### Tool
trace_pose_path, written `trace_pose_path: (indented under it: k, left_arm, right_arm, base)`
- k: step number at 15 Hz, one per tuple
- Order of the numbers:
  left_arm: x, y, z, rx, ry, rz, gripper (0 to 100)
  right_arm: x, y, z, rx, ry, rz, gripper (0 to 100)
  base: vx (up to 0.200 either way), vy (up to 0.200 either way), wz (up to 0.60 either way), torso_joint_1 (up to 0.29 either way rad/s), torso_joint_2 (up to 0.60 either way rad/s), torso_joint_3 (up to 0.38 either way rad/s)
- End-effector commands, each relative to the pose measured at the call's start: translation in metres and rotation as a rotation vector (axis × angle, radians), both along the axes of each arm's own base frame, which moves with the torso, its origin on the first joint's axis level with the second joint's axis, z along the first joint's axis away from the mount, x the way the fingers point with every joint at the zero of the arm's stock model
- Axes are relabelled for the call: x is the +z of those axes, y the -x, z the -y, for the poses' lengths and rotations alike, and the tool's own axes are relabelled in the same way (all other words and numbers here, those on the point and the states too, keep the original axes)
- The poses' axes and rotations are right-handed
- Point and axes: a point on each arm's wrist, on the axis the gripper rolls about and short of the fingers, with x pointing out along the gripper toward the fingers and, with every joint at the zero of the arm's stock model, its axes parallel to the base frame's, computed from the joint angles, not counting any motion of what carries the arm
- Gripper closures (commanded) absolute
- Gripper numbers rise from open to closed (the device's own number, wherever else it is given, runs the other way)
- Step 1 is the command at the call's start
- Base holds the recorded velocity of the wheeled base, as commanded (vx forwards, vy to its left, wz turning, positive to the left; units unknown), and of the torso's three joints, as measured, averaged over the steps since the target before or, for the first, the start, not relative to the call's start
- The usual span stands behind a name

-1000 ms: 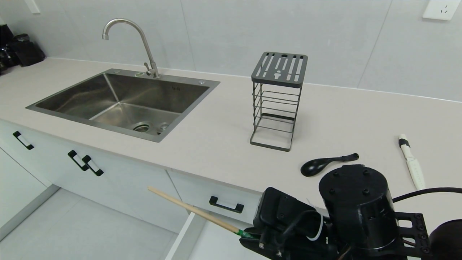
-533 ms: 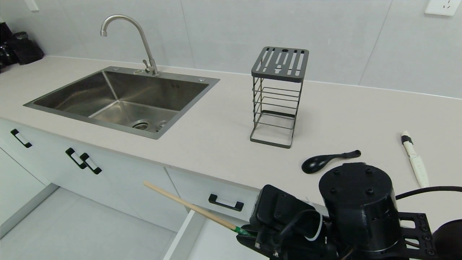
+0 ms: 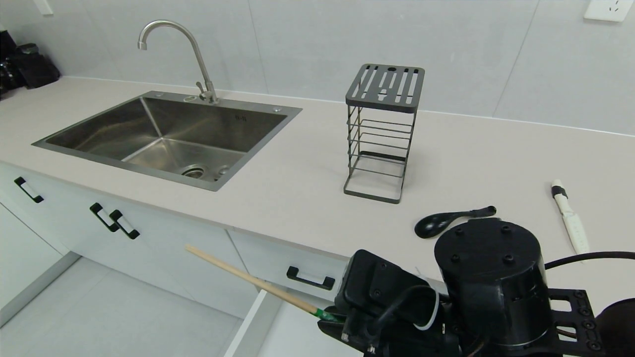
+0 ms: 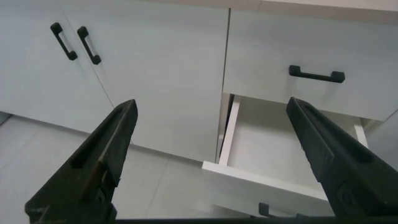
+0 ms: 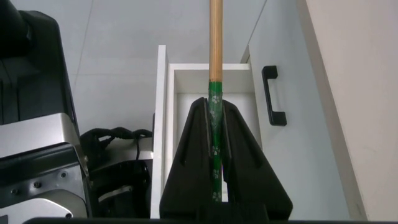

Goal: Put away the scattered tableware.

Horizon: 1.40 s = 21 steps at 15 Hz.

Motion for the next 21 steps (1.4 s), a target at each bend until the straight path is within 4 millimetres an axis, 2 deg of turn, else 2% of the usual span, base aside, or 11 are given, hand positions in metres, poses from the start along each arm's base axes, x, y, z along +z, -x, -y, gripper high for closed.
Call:
trace_pose_path:
  k: [1, 14, 21]
  left_arm:
    - [0.0, 0.0, 0.0, -0.001, 0.0, -0.002, 0]
    - [0.0, 0.0, 0.0, -0.001, 0.0, -0.002, 0]
    - [0.0, 0.0, 0.0, 0.001, 0.0, -0.002, 0]
  right_arm:
    - [0.001, 0.0, -0.002, 0.003, -0.001, 0.001, 100]
    - [0.008, 0.006, -0.01, 0.019, -0.005, 0.009, 100]
    - [0.009, 0.009, -0.014, 0.03, -0.005, 0.009, 100]
  base:
    - [0.0, 0.0, 0.0, -0.085, 0.19, 0.09]
    - [0.0, 0.0, 0.0, -0.237, 0.45, 0.21]
    - [0.0, 0.0, 0.0, -0.25, 0.33, 0.133]
